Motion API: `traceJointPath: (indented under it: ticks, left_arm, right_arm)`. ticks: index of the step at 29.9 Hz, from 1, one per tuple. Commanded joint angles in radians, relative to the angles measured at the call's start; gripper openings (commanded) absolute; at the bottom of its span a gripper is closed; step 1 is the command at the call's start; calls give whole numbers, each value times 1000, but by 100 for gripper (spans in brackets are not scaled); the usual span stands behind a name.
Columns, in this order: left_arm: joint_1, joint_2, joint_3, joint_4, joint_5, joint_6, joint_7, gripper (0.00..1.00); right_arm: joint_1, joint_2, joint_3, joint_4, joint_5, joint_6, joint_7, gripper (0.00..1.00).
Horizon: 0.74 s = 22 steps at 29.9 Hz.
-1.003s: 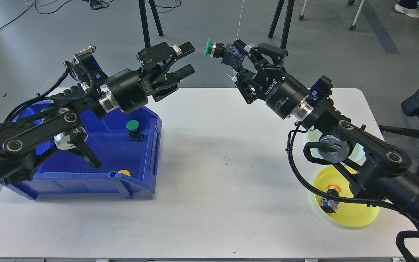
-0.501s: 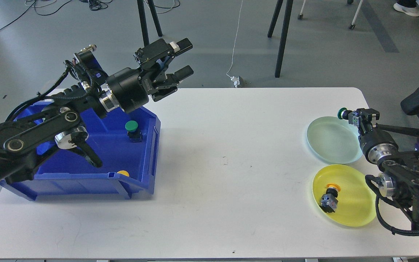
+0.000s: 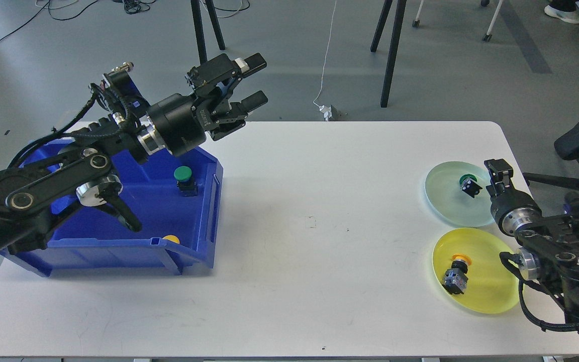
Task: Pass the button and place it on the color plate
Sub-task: 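Open the right gripper and withdraw it from the teal plate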
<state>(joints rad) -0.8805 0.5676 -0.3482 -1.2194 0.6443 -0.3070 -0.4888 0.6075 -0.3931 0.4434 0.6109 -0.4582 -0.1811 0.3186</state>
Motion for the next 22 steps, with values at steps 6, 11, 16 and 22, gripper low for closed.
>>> traceJointPath:
  ticks: [6, 11, 16, 22]
  left_arm:
    - [1, 0, -2, 24, -38, -12, 0, 92]
    - [5, 9, 2, 92, -233, -105, 0, 99]
    - [61, 57, -46, 92, -278, -182, 0, 99]
    - [95, 67, -80, 95, -279, -182, 0, 99]
  right_arm:
    - [-5, -199, 398, 378, 208, 536, -21, 99]
    - [20, -190, 483, 360, 363, 670, -99, 99]
    - [63, -90, 479, 365, 368, 670, -124, 99]
    - [72, -49, 483, 369, 372, 670, -116, 99]
